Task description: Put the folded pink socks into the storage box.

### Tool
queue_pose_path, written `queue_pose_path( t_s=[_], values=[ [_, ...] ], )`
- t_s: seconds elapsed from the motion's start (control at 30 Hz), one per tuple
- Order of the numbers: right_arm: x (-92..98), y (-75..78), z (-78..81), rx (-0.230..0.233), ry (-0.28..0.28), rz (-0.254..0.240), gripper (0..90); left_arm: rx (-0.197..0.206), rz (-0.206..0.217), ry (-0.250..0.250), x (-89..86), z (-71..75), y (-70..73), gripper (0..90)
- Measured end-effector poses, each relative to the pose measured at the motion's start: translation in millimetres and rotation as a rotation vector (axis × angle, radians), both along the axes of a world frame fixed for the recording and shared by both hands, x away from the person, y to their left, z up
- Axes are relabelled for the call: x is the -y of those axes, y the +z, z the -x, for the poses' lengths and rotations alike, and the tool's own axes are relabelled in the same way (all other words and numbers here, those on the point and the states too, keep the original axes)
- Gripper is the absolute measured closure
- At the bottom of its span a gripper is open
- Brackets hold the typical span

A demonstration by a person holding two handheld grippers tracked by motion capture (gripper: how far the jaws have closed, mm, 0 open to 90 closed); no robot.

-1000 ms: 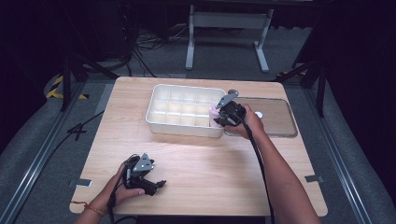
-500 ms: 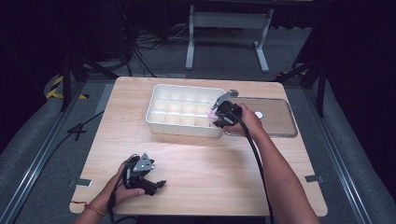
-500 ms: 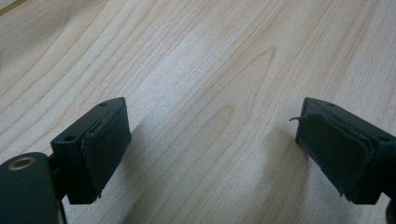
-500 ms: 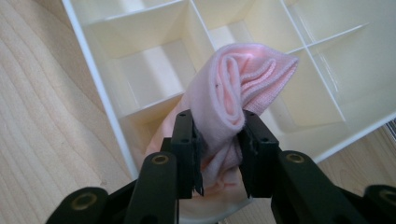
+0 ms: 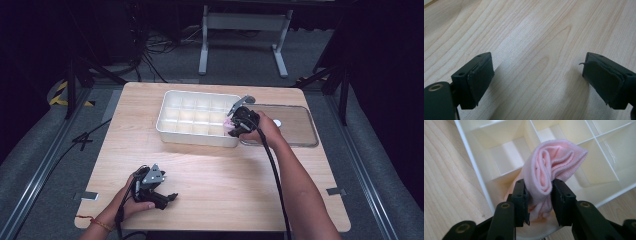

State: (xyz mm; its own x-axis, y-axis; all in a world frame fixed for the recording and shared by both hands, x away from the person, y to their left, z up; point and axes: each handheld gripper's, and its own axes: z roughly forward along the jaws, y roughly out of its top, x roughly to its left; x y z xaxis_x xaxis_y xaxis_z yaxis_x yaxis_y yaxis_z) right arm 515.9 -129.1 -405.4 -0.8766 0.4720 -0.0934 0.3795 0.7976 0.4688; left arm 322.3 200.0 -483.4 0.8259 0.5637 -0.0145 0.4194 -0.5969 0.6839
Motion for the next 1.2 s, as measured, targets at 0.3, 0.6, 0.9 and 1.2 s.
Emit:
queue_pose_path(
  t_s=[0.3, 0.6, 0.9, 1.2],
  values=[
    [12.6, 15.1, -0.4, -0.008, -0.062, -0.126, 49.1, -0.002, 0.002, 0.001, 0.1, 0.1, 0.1, 10.2],
    [4.6, 11.0, -1.4, -0.006, -0.067, -0.15, 60.5, -0.002, 0.002, 0.001, 0.1, 0.1, 0.1, 10.2],
    [-2.9, 1.1, -1.2, 0.01, -0.066, -0.081, 71.2, 0.0, 0.004, 0.002, 0.2, 0.1, -0.2, 10.2],
    [-2.8, 3.4, 2.6, 0.044, -0.025, -0.067, 75.6, -0.002, 0.002, 0.001, 0.1, 0.1, 0.1, 10.2]
  ],
)
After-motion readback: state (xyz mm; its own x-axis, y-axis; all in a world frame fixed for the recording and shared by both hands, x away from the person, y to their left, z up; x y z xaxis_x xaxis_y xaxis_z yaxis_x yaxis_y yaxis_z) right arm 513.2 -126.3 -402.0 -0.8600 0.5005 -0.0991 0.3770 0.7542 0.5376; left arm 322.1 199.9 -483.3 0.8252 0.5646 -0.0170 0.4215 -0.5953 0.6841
